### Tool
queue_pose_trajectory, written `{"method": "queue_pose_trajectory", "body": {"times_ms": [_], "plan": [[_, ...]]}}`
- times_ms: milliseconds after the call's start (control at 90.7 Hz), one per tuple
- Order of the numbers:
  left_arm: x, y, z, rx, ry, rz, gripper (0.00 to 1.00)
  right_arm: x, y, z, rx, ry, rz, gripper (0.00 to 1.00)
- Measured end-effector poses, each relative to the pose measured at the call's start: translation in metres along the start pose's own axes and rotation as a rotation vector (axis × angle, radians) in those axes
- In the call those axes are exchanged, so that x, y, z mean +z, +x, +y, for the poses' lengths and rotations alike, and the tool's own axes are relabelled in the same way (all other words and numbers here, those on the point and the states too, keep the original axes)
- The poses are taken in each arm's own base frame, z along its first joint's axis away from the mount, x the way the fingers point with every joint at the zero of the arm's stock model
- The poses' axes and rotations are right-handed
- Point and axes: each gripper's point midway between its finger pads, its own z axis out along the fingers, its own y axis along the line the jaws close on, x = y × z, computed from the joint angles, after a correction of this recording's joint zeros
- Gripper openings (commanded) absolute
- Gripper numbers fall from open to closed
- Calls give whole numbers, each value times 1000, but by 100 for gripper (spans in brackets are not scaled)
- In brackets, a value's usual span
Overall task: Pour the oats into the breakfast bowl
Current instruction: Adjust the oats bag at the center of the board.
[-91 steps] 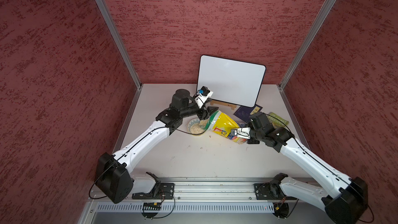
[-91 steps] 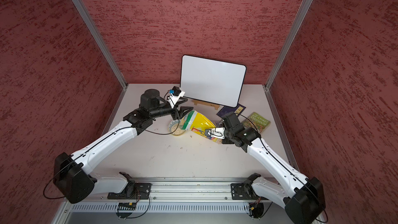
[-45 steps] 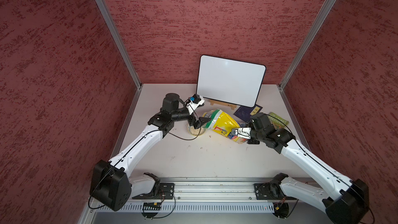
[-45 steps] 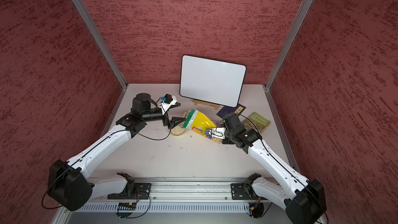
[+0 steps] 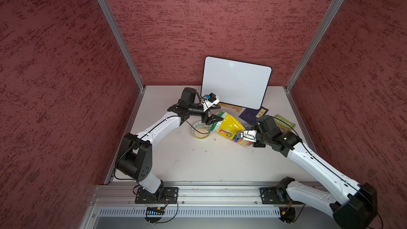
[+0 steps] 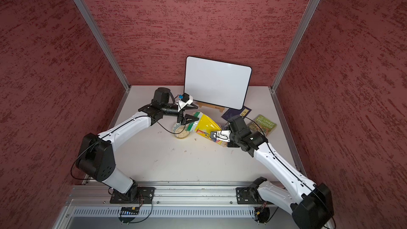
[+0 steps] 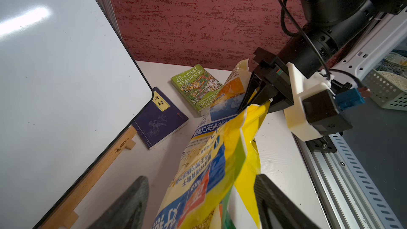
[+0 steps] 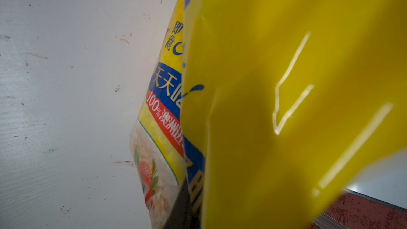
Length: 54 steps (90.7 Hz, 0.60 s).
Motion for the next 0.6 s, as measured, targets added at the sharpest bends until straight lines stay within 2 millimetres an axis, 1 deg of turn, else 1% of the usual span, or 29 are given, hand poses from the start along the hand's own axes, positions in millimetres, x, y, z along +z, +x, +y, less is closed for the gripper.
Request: {"method": "queue_pose_trajectory", "body": {"times_ms": [66, 110, 176, 231, 275, 441, 595], "plan": [[0, -1, -4, 0, 20, -1, 34, 0, 0, 0, 3, -1, 0, 0], [0, -1, -6, -15, 30, 0, 23, 0, 0, 0, 7, -1, 0, 0], [1, -2, -9, -19, 40, 2, 9, 0, 1, 0, 16, -1, -1, 0], [1, -3, -10, -10, 43, 5, 3, 0, 2, -1, 28, -2, -3, 0], [1, -4, -10, -18, 43, 7, 0, 0, 2, -1, 41, -4, -7, 0], [5, -9, -9, -11, 17, 29, 0, 0, 1, 2, 96, 3, -37, 0], [9, -31, -16, 15, -2, 49, 0, 0, -1, 9, 156, 9, -82, 0]]}}
